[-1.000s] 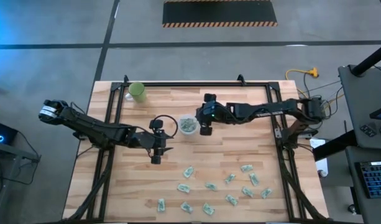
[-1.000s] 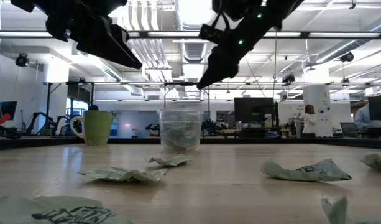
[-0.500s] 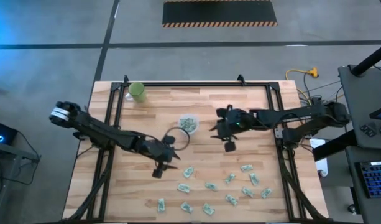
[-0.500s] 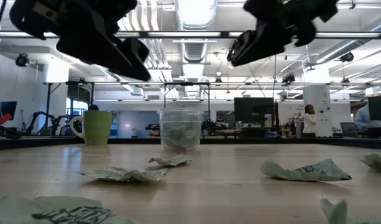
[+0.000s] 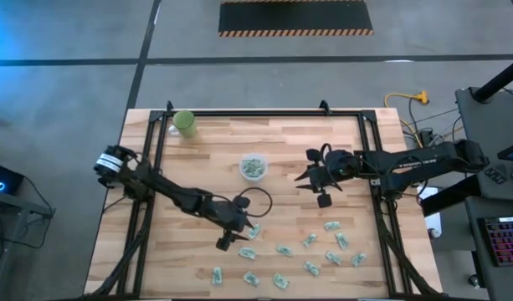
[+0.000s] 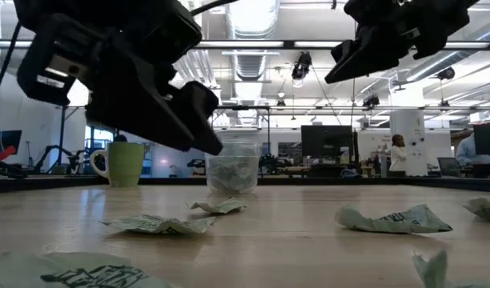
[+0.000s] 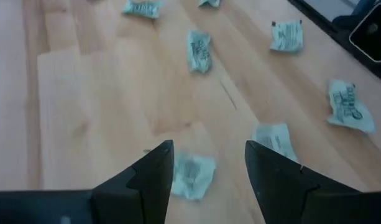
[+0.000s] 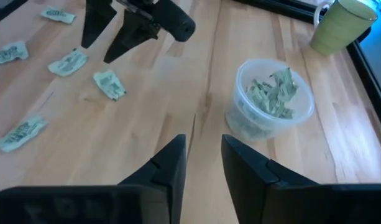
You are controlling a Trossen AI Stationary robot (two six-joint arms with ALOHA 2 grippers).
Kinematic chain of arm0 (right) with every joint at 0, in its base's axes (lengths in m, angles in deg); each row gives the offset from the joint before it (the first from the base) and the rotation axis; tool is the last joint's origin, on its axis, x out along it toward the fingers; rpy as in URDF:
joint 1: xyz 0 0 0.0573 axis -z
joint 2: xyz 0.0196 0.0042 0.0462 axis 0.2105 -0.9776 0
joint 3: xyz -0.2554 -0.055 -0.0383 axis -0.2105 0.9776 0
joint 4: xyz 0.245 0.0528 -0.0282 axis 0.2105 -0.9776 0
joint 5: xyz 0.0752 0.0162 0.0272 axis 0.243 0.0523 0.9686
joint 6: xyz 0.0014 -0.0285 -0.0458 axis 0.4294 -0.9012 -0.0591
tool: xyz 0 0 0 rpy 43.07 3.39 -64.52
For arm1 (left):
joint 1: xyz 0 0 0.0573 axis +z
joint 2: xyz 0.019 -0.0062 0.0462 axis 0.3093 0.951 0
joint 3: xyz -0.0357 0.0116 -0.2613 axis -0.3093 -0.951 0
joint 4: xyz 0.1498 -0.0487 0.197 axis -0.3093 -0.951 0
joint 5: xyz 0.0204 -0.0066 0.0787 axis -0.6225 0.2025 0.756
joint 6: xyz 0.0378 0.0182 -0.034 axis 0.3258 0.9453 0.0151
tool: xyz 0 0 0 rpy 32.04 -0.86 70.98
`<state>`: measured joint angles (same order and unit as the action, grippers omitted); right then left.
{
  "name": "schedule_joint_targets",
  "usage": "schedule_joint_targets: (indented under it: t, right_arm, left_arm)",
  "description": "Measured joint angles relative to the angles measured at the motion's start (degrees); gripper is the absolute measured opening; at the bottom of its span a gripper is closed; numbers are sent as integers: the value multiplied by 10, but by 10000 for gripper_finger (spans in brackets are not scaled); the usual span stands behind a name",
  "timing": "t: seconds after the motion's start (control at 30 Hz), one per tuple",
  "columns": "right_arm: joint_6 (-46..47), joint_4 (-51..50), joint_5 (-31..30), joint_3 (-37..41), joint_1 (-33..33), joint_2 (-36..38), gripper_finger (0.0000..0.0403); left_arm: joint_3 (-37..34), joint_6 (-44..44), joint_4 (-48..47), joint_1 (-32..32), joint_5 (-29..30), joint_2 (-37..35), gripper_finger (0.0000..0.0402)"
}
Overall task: Pick and place Stevia / Truvia into bins
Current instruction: Put the green stevia packet into the transparent container
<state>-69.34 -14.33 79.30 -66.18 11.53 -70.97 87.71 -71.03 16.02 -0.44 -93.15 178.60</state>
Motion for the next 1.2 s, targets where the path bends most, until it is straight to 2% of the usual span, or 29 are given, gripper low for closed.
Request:
schedule_joint_targets:
  t: [0.3,0.77,0.93,1.2]
  right_arm:
    - [-2,5,0,7,0,0,83]
    - [-1,7,0,6,0,0,73]
    - [-1,7,0,6,0,0,74]
    - [1,7,0,6,0,0,70]
  left_arm:
    - [1,0,41,0,0,55,182]
    - [1,2,45,0,16,88,179]
    - [1,1,41,0,20,86,141]
    - [-4,1,40,1,20,84,40]
